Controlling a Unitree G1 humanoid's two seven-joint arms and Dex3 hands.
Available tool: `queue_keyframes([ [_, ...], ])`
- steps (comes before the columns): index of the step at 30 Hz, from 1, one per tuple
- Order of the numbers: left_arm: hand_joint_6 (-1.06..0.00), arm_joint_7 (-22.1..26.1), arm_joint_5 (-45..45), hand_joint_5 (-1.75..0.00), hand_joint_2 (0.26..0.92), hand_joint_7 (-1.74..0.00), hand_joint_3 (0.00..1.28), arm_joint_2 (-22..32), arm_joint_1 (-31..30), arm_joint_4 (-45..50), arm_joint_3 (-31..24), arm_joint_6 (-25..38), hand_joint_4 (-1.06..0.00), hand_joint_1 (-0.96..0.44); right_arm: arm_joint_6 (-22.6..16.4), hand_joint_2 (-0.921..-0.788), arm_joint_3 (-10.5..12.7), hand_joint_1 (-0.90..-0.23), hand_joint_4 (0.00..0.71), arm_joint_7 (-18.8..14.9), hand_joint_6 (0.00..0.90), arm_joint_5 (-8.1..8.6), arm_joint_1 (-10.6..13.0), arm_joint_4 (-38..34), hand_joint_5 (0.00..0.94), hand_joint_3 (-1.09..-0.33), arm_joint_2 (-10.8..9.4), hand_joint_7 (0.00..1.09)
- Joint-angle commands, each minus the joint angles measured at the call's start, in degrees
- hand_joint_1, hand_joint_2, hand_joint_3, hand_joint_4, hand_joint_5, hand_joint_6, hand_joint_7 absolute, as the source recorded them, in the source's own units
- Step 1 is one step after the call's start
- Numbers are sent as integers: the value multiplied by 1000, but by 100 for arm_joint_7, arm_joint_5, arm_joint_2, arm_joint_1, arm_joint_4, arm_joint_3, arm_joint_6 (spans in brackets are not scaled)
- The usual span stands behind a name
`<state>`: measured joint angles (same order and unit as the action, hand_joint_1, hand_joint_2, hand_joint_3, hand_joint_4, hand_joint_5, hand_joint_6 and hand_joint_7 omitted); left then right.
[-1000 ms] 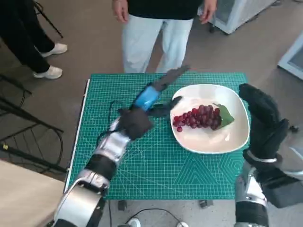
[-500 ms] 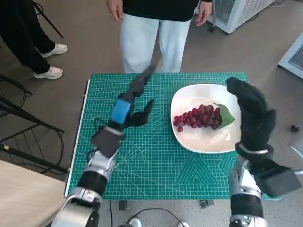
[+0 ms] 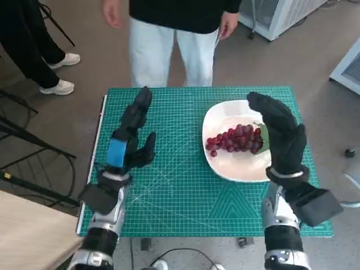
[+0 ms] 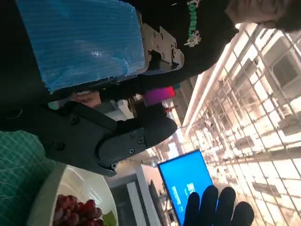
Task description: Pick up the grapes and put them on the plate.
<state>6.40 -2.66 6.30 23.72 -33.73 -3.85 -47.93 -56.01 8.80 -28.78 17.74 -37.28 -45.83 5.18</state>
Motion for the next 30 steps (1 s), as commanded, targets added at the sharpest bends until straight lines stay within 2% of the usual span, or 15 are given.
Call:
queue_keyframes([
  [1, -248, -51, 17, -15, 921, -53, 668, 42, -251, 320, -86, -154, -221, -658, 50, -921, -48, -580, 160, -206, -1, 6, -59, -219, 8, -767, -69, 296],
  [14, -259, 50, -68, -14, 921, -55, 637, 56, -646, 656, -140, -244, -237, -652, -119, -921, 5, -595, 188, -544, -1, -7, -252, -618, 19, -735, -36, 324],
  [22, -267, 103, -147, -16, 921, -58, 625, 10, -711, 684, -153, -282, -250, -637, -206, -921, 71, -591, 198, -598, -1, -48, -371, -897, 21, -722, 27, 345],
  [30, -275, 129, -134, -14, 921, -60, 618, -20, -743, 693, -138, -309, -256, -632, -243, -921, 78, -598, 201, -603, -1, -68, -393, -957, 19, -711, 43, 357],
])
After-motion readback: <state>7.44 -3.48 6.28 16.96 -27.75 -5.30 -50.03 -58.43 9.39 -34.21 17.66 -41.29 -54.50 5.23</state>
